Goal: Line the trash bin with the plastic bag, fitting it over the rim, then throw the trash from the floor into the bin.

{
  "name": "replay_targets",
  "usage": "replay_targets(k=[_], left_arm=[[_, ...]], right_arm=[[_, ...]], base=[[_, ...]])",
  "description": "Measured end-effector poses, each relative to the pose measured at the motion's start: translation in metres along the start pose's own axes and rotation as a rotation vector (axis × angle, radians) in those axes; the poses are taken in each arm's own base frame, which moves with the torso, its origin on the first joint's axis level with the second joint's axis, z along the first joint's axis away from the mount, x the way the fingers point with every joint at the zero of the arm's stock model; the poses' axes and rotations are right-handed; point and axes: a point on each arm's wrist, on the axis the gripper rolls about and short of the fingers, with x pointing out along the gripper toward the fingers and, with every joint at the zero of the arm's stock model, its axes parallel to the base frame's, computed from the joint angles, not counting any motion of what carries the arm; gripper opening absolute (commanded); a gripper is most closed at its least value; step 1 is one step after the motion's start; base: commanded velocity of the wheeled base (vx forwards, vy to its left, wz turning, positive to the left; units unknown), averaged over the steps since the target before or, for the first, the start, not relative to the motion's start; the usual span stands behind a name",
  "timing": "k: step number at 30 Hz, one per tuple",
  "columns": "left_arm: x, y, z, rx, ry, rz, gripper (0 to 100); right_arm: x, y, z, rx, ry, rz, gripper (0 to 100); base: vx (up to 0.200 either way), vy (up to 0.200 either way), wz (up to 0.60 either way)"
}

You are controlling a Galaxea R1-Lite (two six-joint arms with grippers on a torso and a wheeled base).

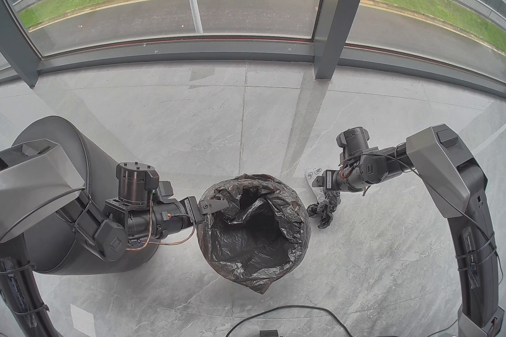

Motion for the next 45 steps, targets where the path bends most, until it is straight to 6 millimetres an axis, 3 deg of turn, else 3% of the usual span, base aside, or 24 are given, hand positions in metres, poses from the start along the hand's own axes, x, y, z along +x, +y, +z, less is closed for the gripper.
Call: replay_targets(k=[18,41,42,45], left_arm=[[-0.005,0.012,0.010,-0.020,-0.016,-0.046,100],[0.000,0.014,0.006,-0.025,0.000,-0.037,100],[0.000,0.013,0.005,-0.025,0.000,-0.038,100],[0.000,0.014,0.005,-0.025,0.001,-0.037,100]], right_arm=[[0.029,0.013,-0.005,-0.015,0.072,-0.007,100],[0.073,-0.010,-0.061,0.017,0.309,-0.094,100],[0.074,-0.010,-0.062,0.018,0.312,-0.096,0],[0.076,-0.011,-0.064,0.019,0.316,-0.103,0]], base=[[0.000,0.000,0.00],[0.000,0.000,0.00],[0.000,0.000,0.00],[0.000,0.000,0.00]])
